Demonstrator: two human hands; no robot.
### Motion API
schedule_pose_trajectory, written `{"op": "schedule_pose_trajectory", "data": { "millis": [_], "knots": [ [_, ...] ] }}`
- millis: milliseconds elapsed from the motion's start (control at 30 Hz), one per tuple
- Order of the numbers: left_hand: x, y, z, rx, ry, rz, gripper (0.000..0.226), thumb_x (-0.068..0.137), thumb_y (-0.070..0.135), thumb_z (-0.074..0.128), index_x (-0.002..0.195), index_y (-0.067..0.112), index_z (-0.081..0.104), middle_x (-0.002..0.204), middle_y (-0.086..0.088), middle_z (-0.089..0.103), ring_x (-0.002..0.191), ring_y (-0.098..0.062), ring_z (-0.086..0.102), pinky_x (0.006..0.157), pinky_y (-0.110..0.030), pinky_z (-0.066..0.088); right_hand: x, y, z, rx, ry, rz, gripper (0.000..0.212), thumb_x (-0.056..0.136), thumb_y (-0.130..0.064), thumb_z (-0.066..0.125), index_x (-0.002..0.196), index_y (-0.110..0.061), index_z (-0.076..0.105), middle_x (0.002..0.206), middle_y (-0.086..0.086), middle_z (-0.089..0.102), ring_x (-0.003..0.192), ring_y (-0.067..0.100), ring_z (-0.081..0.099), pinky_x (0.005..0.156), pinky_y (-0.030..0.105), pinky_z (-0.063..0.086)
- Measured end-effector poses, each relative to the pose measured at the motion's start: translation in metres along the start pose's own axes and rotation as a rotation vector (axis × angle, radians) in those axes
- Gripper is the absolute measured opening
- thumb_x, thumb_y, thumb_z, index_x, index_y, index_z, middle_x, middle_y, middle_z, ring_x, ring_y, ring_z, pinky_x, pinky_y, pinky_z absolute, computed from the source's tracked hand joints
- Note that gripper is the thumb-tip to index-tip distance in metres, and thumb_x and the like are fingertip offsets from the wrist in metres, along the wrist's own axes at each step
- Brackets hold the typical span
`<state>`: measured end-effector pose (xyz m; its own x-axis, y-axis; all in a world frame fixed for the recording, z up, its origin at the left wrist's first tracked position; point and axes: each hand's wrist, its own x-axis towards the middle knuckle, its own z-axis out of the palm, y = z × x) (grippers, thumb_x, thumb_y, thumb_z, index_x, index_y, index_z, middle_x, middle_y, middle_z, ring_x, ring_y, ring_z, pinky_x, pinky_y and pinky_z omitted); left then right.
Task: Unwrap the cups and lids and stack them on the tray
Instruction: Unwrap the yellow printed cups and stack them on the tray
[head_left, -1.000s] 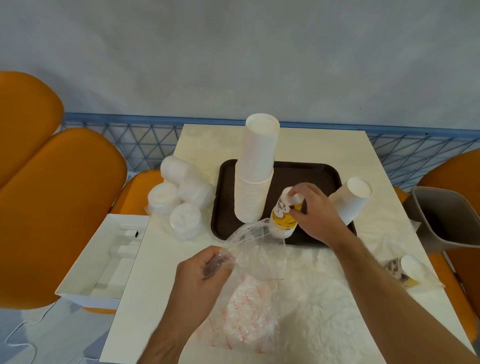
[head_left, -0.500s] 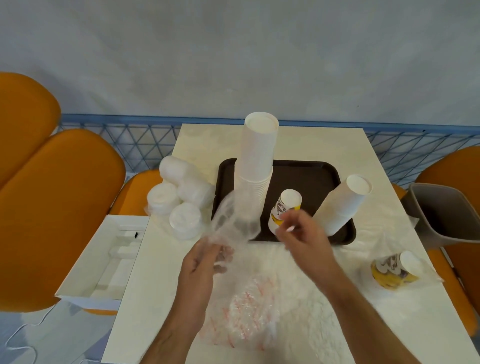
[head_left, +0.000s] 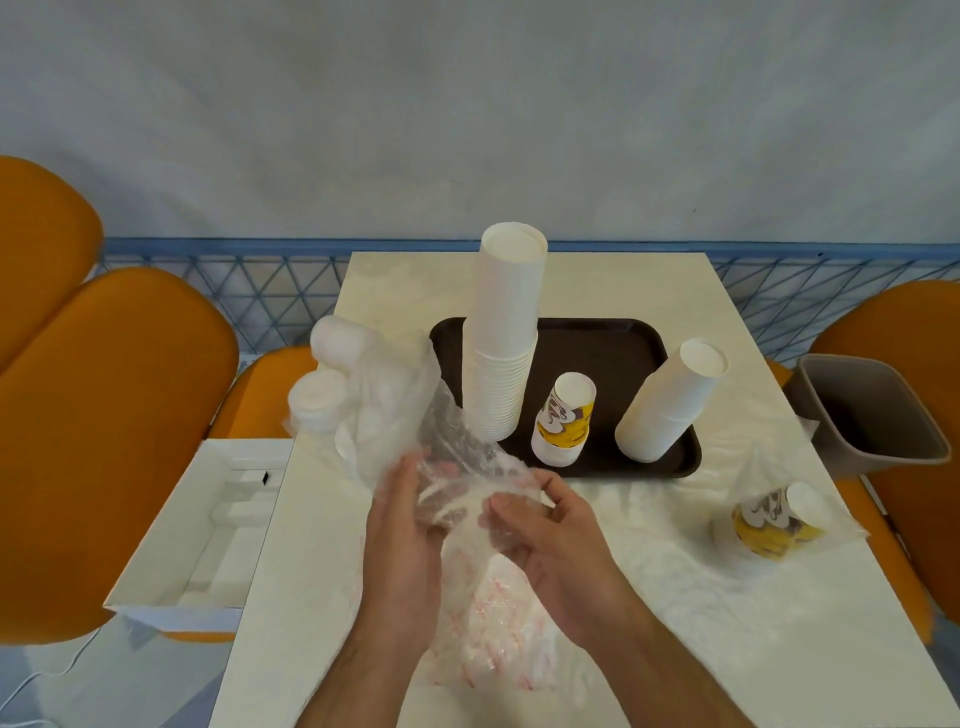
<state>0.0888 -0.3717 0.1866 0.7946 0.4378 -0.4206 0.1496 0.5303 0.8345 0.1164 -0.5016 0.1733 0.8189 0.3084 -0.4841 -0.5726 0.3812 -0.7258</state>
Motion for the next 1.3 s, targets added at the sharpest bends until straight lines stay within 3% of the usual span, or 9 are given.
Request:
{"op": "schedule_pose_trajectory", "data": {
  "millis": [167,367,533,667,833,967,1067,1167,1300],
  "knots": [
    [0.012,0.014,-0.019,-0.11,0.053,0.109,0.04,0.087,0.028,0.071,0.123,0.03,0.055,0.113,-0.01,0.069,0.104,-0.03,0.065,0.088,-0.041,0.051,-0.003,-0.008,-0.012,-0.326,0.026,-0.155,0.056,0.082,0.003,0.077,0.126,-0.013,0.047,0.067,0.0,0.068,0.07,0.018,0.064,0.07,0.029,0.051],
    [0.025,0.032,-0.043,0.05,0.074,0.306,0.046,0.092,0.001,0.064,0.119,0.033,0.044,0.091,-0.013,0.071,0.076,-0.019,0.067,0.079,-0.028,0.056,-0.005,-0.023,-0.026,-0.379,-0.003,-0.279,0.061,0.086,0.006,0.072,0.126,-0.032,0.047,0.102,0.014,0.075,0.063,0.015,0.055,0.064,0.025,0.051],
    [0.03,0.042,-0.064,0.224,-0.076,0.33,0.022,0.094,-0.003,0.058,0.099,0.018,0.054,0.093,-0.016,0.071,0.067,-0.021,0.06,0.072,-0.025,0.056,-0.004,-0.036,-0.037,-0.398,-0.149,-0.266,0.041,0.094,0.01,0.058,0.102,-0.026,0.076,0.104,0.001,0.071,0.07,0.014,0.049,0.064,0.025,0.05],
    [0.031,0.045,-0.078,0.419,-0.24,0.283,0.033,0.095,-0.01,0.051,0.08,0.012,0.071,0.107,-0.007,0.071,0.066,-0.021,0.055,0.069,-0.023,0.052,-0.003,-0.042,-0.041,-0.429,-0.175,-0.246,0.046,0.095,0.009,0.057,0.125,-0.023,0.071,0.131,-0.004,0.067,0.079,0.019,0.05,0.069,0.025,0.052],
    [0.028,0.056,-0.089,0.553,-0.402,0.139,0.041,0.099,-0.001,0.05,0.115,0.03,0.072,0.072,-0.014,0.064,0.068,-0.017,0.056,0.066,-0.016,0.049,-0.003,-0.047,-0.044,-0.424,-0.121,-0.303,0.069,0.094,0.008,0.059,0.147,-0.036,0.049,0.139,-0.02,0.059,0.081,0.023,0.048,0.079,0.035,0.052],
    [0.031,0.056,-0.095,0.527,-0.354,0.138,0.045,0.098,0.002,0.053,0.127,0.035,0.063,0.08,-0.017,0.069,0.076,-0.021,0.063,0.082,-0.027,0.05,-0.004,-0.045,-0.043,-0.35,-0.106,-0.333,0.079,0.092,0.008,0.061,0.152,-0.037,0.037,0.133,-0.027,0.06,0.092,0.026,0.058,0.086,0.041,0.054],
    [0.03,0.057,-0.096,0.488,-0.377,0.141,0.051,0.093,-0.003,0.058,0.128,0.033,0.063,0.091,-0.015,0.071,0.08,-0.025,0.065,0.077,-0.027,0.052,-0.002,-0.038,-0.039,-0.347,-0.062,-0.387,0.06,0.091,0.009,0.063,0.137,-0.03,0.059,0.139,-0.011,0.06,0.087,0.021,0.062,0.083,0.036,0.057],
    [0.032,0.06,-0.097,0.515,-0.518,0.08,0.063,0.084,-0.011,0.067,0.125,0.035,0.066,0.099,-0.015,0.07,0.09,-0.03,0.065,0.073,-0.028,0.056,-0.001,-0.033,-0.038,-0.385,-0.041,-0.39,0.046,0.087,0.004,0.069,0.119,-0.029,0.074,0.111,0.002,0.07,0.082,0.024,0.06,0.078,0.034,0.057],
    [0.039,0.067,-0.095,0.593,-0.7,0.019,0.088,0.077,-0.02,0.07,0.14,0.038,0.051,0.135,0.016,0.056,0.098,-0.031,0.065,0.066,-0.035,0.057,-0.006,-0.04,-0.039,-0.477,-0.192,-0.296,0.081,0.075,0.005,0.078,0.141,-0.037,0.056,0.125,-0.009,0.066,0.085,0.023,0.066,0.066,0.033,0.058]
  ]
}}
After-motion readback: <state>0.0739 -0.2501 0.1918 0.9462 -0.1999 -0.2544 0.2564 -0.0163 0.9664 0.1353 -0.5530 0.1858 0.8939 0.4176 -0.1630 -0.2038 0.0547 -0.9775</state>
